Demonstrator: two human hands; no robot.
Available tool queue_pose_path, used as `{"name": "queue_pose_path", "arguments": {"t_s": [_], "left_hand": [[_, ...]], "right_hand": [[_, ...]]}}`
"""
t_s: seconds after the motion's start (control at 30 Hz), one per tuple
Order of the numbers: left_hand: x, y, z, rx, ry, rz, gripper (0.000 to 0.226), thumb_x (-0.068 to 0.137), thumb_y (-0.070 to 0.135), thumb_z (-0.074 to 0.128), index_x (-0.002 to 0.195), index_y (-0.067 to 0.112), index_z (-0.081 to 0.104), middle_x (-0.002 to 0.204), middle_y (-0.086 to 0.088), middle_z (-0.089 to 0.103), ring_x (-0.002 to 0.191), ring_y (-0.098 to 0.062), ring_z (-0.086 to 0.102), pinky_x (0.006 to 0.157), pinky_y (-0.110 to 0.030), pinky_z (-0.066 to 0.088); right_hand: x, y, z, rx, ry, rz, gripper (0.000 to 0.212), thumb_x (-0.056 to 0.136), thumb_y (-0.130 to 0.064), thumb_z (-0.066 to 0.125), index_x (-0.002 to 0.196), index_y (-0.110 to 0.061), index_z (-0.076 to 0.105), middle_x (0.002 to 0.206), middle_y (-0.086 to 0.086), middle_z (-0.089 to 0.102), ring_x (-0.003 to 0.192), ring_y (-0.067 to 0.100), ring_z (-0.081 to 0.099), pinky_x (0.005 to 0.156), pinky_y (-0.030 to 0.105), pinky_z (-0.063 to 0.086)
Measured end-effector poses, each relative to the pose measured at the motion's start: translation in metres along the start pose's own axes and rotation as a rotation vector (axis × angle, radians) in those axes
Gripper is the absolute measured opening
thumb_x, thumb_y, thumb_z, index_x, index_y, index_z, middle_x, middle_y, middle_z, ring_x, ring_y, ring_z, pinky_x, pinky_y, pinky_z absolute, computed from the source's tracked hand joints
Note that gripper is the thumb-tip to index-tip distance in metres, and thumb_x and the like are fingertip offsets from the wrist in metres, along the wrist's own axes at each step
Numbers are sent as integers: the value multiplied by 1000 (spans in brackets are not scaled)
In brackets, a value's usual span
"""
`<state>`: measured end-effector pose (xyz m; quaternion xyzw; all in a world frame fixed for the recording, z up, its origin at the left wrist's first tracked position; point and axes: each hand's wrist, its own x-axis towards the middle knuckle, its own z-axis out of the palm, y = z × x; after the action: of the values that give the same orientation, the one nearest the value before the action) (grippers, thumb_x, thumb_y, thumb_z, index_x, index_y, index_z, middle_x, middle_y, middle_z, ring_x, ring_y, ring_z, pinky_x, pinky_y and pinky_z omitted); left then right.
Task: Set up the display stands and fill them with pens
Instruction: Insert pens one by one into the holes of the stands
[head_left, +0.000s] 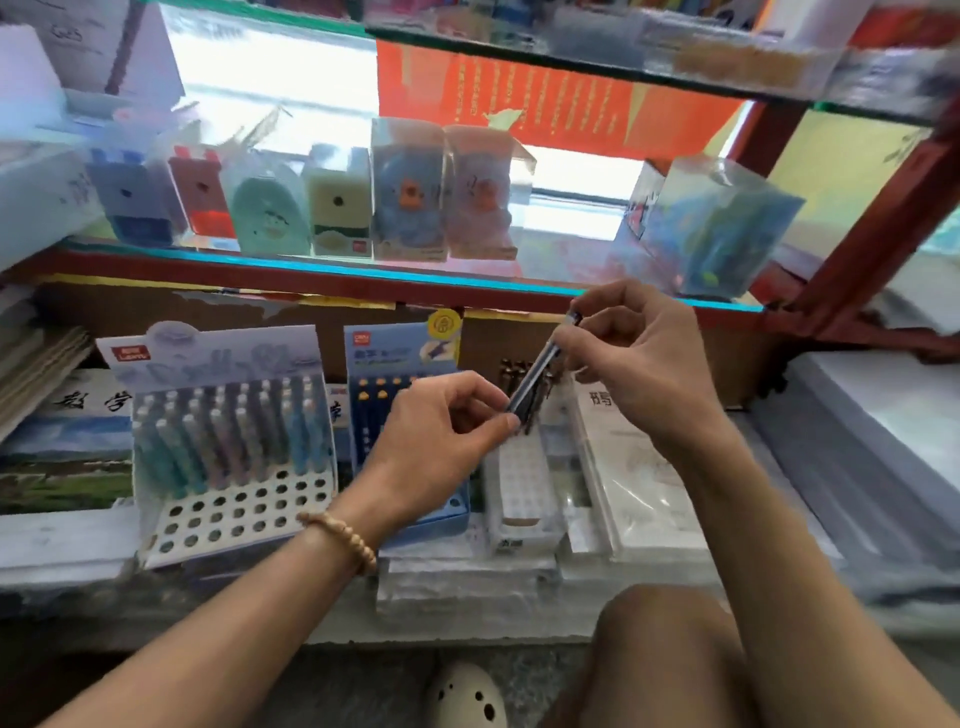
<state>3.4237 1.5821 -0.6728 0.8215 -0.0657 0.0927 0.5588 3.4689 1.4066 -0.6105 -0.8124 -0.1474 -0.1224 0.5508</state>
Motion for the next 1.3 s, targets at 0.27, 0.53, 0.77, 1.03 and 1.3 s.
{"name": "queue_pose_path", "arguments": {"t_s": [0.27,0.53,0.77,1.03,1.3], "left_hand": [[-6,-22,26,414,-234,-68,10,90,37,67,88,28,72,80,17,67,75,5,61,69,-16,51],[-10,-31,29,508,-291,-95,9,91,42,64,91,34,67,84,21,64,79,4,59,74,-22,53],[-13,-41,18,578,-286,-104,10,91,42,64,84,36,64,80,23,61,76,6,58,68,-15,47],[-18,-47,11,571,-278,-123,12,92,43,63,88,33,66,81,20,63,76,5,58,64,-12,42],[-22,-52,8,574,-302,-128,14,92,45,62,90,32,67,82,19,65,76,3,60,73,-25,54]], "right_hand": [[19,57,-30,-175,230,-8,17,85,-14,77,92,-21,64,72,-8,66,62,1,64,62,20,53],[25,94,5,-330,121,-56,14,90,-16,72,101,-19,63,80,-15,59,76,-1,61,68,8,49],[30,106,23,-372,66,-88,16,92,-15,69,108,-15,64,85,-11,59,75,1,56,67,7,42],[30,113,25,-454,46,-134,13,91,-14,70,104,-12,67,89,-8,61,81,9,59,76,23,54],[29,107,30,-672,-186,-192,18,89,-25,72,104,-16,75,97,-8,51,87,13,55,74,34,53]]}}
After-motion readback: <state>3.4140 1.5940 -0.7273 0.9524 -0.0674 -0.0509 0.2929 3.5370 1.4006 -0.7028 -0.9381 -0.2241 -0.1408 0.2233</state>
